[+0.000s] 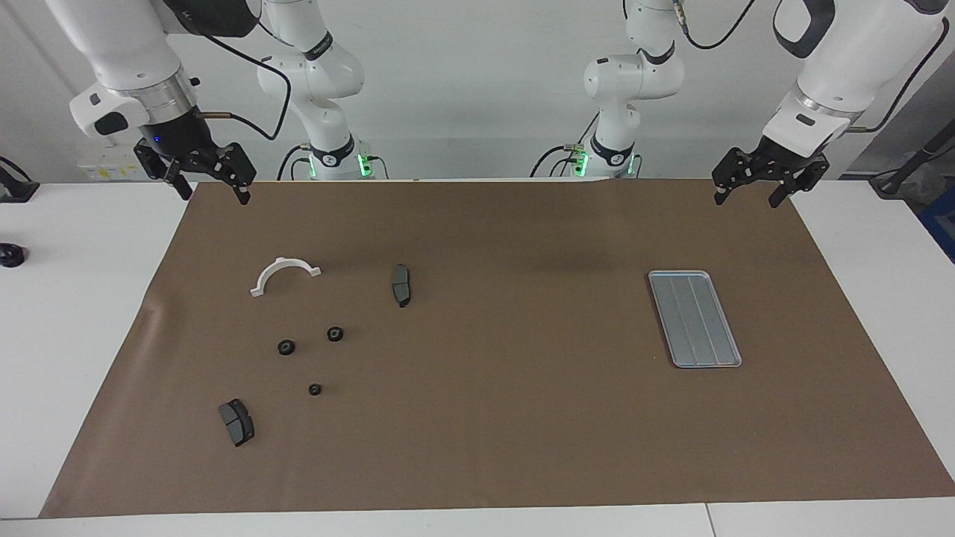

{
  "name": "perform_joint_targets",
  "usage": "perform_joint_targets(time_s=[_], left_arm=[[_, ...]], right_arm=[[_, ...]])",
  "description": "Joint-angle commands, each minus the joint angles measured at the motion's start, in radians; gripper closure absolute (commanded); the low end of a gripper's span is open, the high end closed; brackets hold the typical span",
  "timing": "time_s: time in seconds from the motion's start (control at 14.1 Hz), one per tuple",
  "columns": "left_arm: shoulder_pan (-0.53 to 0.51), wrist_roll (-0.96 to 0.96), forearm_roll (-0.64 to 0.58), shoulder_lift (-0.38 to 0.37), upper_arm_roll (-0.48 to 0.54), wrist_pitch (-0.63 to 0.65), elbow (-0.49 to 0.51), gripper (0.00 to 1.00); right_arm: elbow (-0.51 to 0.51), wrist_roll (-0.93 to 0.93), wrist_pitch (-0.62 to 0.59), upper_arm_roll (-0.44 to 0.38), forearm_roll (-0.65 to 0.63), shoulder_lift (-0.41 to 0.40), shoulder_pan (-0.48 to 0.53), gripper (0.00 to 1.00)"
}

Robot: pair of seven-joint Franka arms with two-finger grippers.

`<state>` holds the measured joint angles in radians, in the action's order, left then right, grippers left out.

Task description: Pick bearing gear from pile to tray

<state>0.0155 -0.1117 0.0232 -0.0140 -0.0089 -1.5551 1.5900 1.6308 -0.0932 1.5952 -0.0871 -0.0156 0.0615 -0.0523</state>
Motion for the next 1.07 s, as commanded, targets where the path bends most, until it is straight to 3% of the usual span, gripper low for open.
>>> perform_joint_targets(time_s=[0.0, 1.0], left_arm=[[-0.005, 0.012, -0.009, -0.024, -0.003, 0.000, 0.025, 0.00], [-0.005, 0.012, -0.009, -0.024, -0.003, 0.001, 0.025, 0.00]], right_arm=[[-0.003, 0.018, -0.001, -0.002, 0.009, 0.001, 0.002, 0.00], [0.021, 0.020, 0.003, 0.000, 0.008, 0.012, -0.001, 0.00]])
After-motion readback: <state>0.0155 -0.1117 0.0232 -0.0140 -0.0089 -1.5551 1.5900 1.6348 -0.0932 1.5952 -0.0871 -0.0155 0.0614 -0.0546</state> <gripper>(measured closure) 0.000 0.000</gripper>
